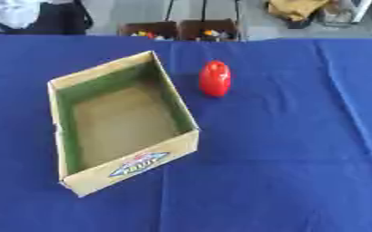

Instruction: Pick up objects on the table and place them in the box.

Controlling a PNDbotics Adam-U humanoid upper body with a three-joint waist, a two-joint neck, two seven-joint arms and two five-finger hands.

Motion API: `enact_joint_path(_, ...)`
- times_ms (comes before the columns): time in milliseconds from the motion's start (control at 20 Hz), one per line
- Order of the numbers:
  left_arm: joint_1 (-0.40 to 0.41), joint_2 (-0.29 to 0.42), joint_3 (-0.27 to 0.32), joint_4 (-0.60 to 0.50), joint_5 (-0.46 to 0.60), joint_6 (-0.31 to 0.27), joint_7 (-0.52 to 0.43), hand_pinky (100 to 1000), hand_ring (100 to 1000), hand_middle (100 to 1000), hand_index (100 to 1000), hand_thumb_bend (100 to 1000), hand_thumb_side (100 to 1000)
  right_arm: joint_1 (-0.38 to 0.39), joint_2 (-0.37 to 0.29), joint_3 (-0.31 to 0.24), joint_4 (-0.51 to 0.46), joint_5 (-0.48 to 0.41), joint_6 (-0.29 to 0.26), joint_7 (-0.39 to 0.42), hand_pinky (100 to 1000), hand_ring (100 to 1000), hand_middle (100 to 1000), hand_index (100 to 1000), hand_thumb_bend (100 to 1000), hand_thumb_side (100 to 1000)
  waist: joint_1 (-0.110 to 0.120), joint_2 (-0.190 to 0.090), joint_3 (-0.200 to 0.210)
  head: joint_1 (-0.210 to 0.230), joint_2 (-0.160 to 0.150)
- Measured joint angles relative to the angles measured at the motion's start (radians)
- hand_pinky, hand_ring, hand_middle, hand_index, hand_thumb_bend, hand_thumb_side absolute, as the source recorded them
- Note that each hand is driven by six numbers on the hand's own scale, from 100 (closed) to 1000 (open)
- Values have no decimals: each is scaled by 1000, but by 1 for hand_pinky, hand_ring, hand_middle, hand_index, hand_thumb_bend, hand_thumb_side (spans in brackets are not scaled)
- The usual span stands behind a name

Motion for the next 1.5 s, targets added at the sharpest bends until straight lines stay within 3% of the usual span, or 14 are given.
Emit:
enact_joint_path(200, 0, 0, 1, 0, 0, 0, 0, 700, 872, 875, 968, 100, 1000, 0, 0, -2, 0, 6, 3, 10, 810, 844, 824, 870, 100, 841, 0, 0, 0, 0, 0)
enact_joint_path(400, 0, 0, 2, 0, 0, 1, -1, 700, 872, 875, 968, 100, 1000, -11, -1, -1, 0, 11, 17, 56, 810, 853, 837, 887, 137, 866, 0, 0, 1, 0, 0)
enact_joint_path(600, 1, 0, 2, 0, 0, 3, -3, 699, 872, 875, 969, 100, 1000, -75, -35, 14, 0, 8, 74, 161, 815, 858, 851, 893, 186, 899, 0, 0, 3, -1, 0)
enact_joint_path(750, 1, 0, 1, 0, 0, 6, -6, 699, 872, 875, 969, 100, 1000, -142, -86, 43, 0, 5, 154, 311, 811, 854, 850, 889, 217, 879, 0, 0, 7, -5, 0)
enact_joint_path(1000, 1, 1, -1, 0, 0, 10, -11, 699, 873, 876, 968, 100, 1000, -257, -158, 101, 0, 16, 319, 653, 801, 852, 854, 884, 258, 931, 0, 0, 15, -19, 4)
enact_joint_path(1150, 1, 1, -2, 0, 2, 10, -16, 699, 873, 875, 968, 100, 1000, -311, -177, 132, 1, 50, 386, 836, 797, 852, 854, 885, 378, 1000, 0, -1, 18, -27, 7)
enact_joint_path(1300, 1, 1, -4, 0, 5, 11, -21, 699, 873, 875, 968, 100, 1000, -368, -179, 167, 40, 87, 412, 978, 796, 854, 859, 886, 390, 1000, 0, -1, 23, -33, 7)
enact_joint_path(1500, 1, 5, -8, 0, 8, 13, -26, 698, 873, 875, 968, 100, 1000, -435, -177, 216, 153, 138, 405, 1111, 796, 858, 863, 888, 392, 985, -1, -1, 28, -41, 7)
